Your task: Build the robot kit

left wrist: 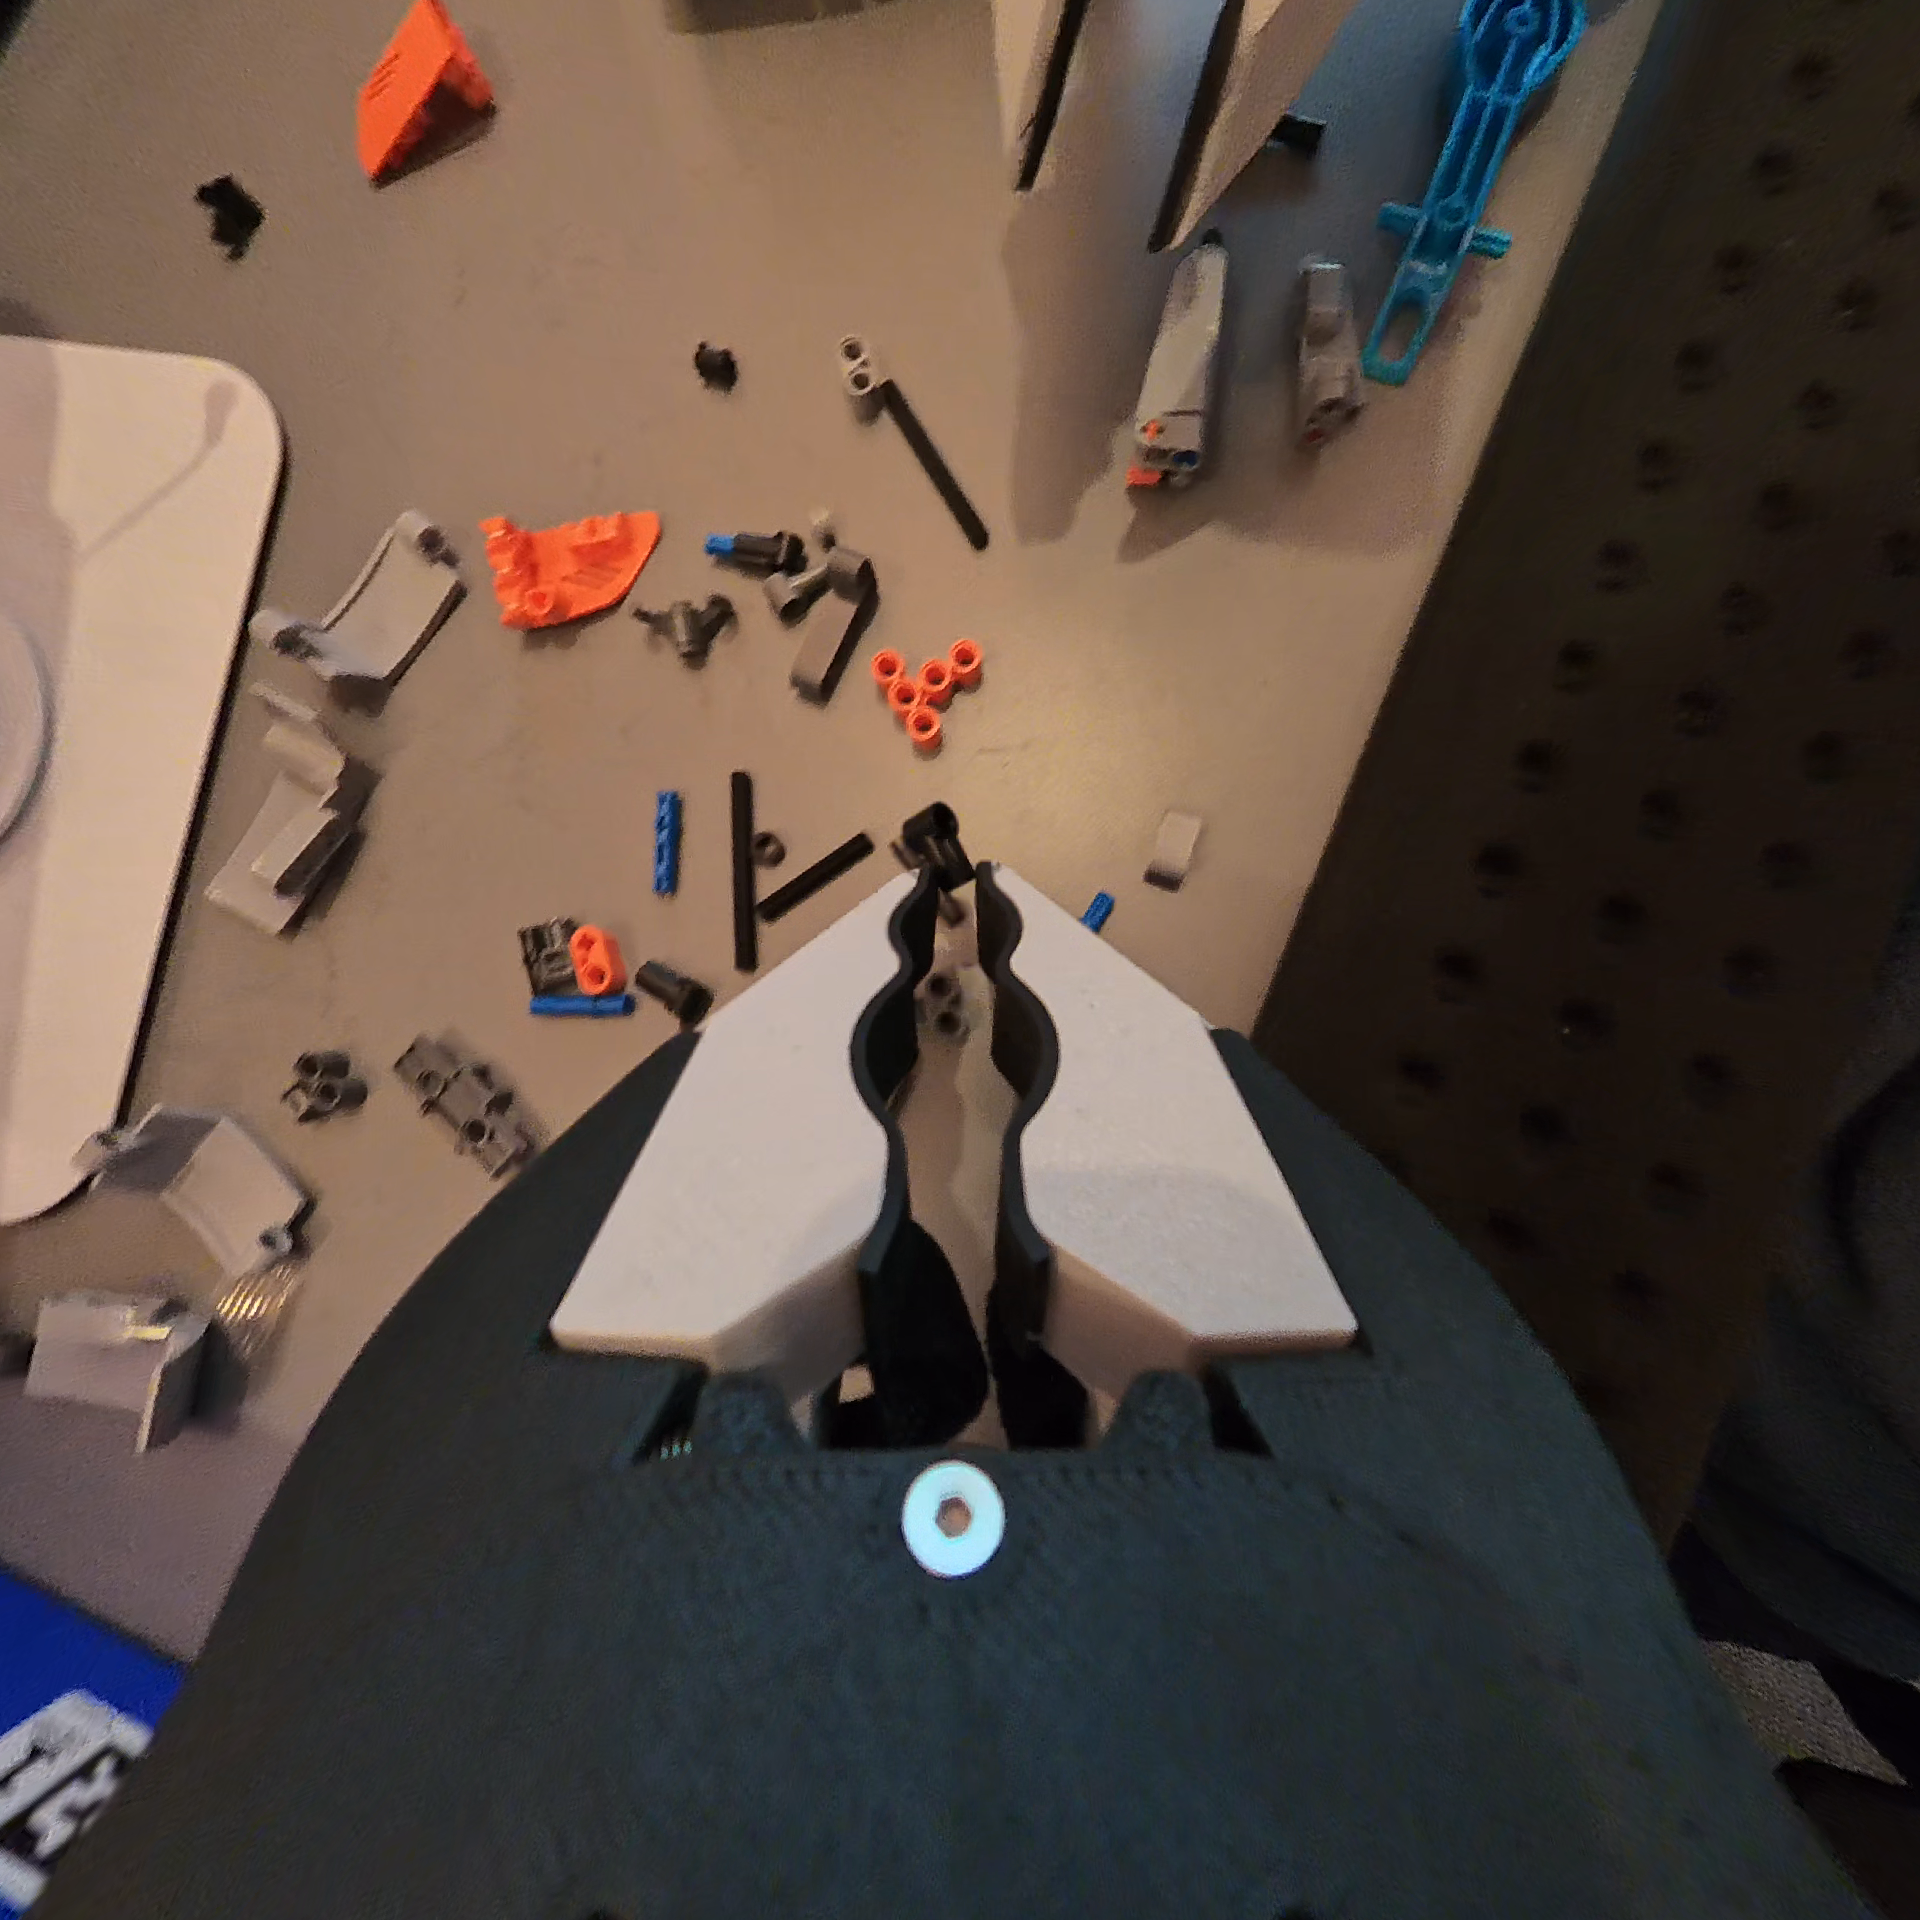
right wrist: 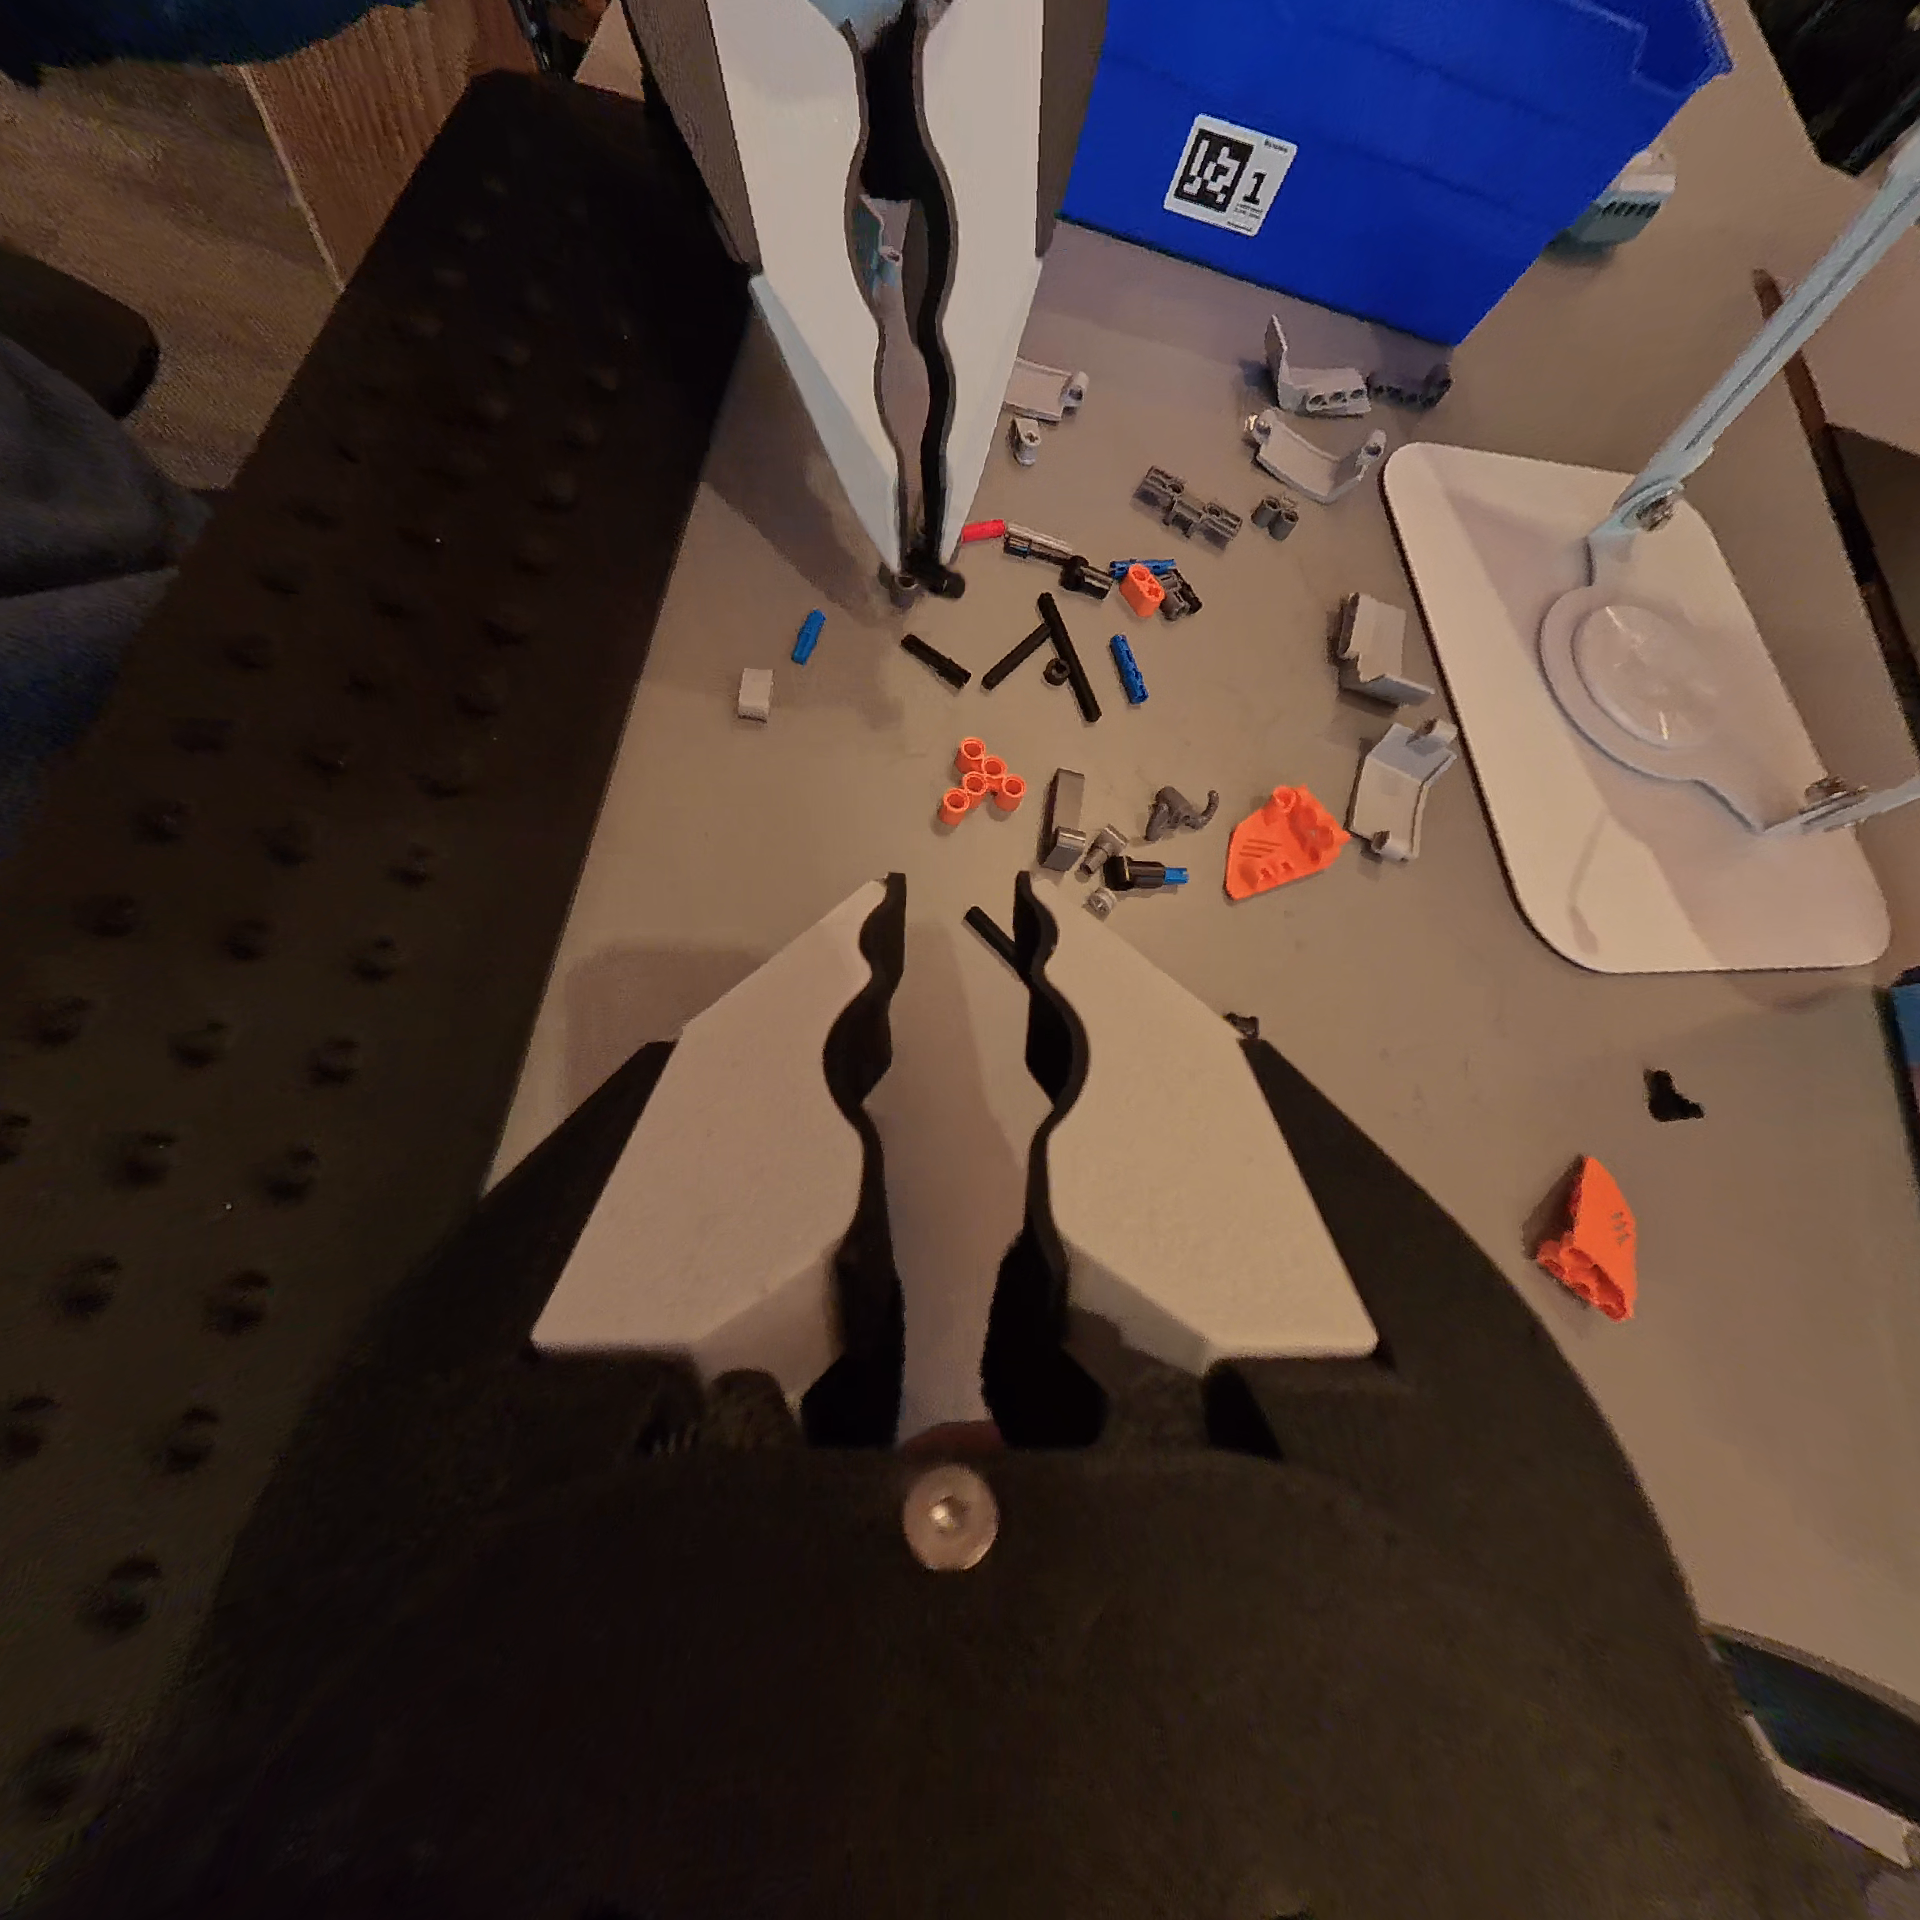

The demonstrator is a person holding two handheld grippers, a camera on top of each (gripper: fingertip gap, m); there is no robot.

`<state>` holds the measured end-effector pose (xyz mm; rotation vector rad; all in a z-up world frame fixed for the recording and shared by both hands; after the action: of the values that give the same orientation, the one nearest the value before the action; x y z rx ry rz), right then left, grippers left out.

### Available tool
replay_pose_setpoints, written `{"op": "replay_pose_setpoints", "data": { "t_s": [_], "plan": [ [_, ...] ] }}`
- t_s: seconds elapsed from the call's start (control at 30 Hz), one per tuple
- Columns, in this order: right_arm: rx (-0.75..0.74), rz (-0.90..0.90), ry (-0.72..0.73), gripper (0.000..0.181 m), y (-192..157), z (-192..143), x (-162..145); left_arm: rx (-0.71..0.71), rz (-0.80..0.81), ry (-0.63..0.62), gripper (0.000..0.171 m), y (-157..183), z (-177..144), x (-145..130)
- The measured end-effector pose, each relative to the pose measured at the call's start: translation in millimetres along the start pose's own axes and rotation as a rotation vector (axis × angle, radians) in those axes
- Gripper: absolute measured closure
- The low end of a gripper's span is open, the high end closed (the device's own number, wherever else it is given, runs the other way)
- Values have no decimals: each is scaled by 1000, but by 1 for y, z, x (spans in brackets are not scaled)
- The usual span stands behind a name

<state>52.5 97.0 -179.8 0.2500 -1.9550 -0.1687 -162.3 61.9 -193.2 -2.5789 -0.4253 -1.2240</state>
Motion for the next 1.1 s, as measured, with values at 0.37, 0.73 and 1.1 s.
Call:
{"op": "replay_pose_setpoints", "data": {
  "t_s": [0.37,0.73,1.1],
  "plan": [
    [22,-141,-26,161,-12,11,-3,-138,47,19,167,17,38,15],
    [30,-152,-34,161,-12,14,-7,-242,19,-12,166,24,56,9],
    [3,-153,-24,162,-7,8,-5,45,3,-10,147,-8,-8,-3]
  ]
}}
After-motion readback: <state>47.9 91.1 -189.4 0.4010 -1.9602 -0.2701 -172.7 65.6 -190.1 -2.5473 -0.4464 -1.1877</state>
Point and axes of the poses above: each gripper's, where its closed fingertips meet, z out along the fingers, x out of its top, y = z × x across the jaws, the point moved 9 cm from there along -z, back along the fingers, and after that the axes turned 14 degrees about y, right-handed, at the moved point
